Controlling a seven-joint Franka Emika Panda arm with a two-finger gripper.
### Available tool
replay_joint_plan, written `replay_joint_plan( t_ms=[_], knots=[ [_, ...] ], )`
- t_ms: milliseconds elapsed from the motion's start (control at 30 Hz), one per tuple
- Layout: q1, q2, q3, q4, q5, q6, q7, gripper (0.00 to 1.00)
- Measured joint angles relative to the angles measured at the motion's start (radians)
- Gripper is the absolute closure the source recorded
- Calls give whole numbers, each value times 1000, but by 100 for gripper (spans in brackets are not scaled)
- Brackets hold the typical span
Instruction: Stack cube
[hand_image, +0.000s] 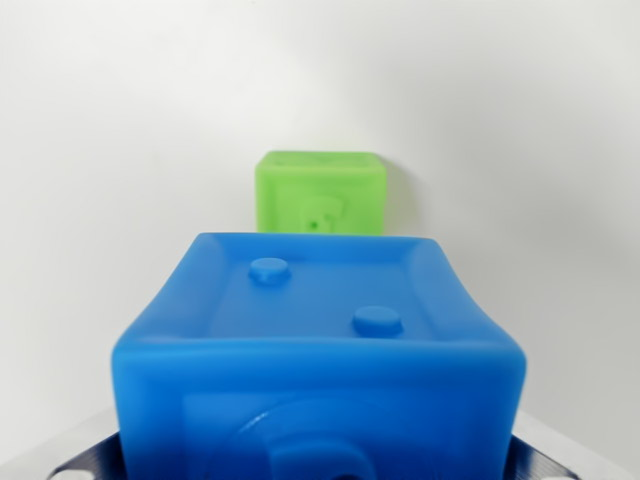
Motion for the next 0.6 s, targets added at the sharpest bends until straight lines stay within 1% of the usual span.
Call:
replay_joint_plan(
  t_ms=[600],
  knots=[
    [-1, 93, 3, -5, 12, 97, -5, 100]
  ],
)
